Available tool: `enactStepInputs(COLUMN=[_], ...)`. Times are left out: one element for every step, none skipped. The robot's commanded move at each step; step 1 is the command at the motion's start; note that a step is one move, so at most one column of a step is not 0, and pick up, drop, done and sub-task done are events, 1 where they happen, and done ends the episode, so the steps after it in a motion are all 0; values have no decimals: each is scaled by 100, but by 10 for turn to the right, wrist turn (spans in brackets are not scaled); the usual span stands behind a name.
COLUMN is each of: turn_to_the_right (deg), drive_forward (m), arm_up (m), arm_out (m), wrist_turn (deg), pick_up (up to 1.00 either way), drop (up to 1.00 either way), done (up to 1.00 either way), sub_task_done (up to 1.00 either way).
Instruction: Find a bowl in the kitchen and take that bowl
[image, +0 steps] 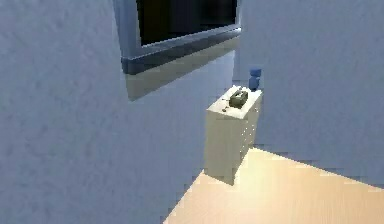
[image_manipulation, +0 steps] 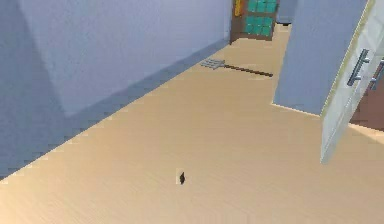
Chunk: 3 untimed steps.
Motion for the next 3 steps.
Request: enactStepInputs(turn_to_the_right=[450,90,0], drive_forward=[0,0,85], arm_up=[0,0,0], arm_out=[0,0,0], wrist_turn=[0,0,0], pick_up=[0,0,0], drop=[0,0,0], done=[0,0,0], sub_task_done=[0,0,0])
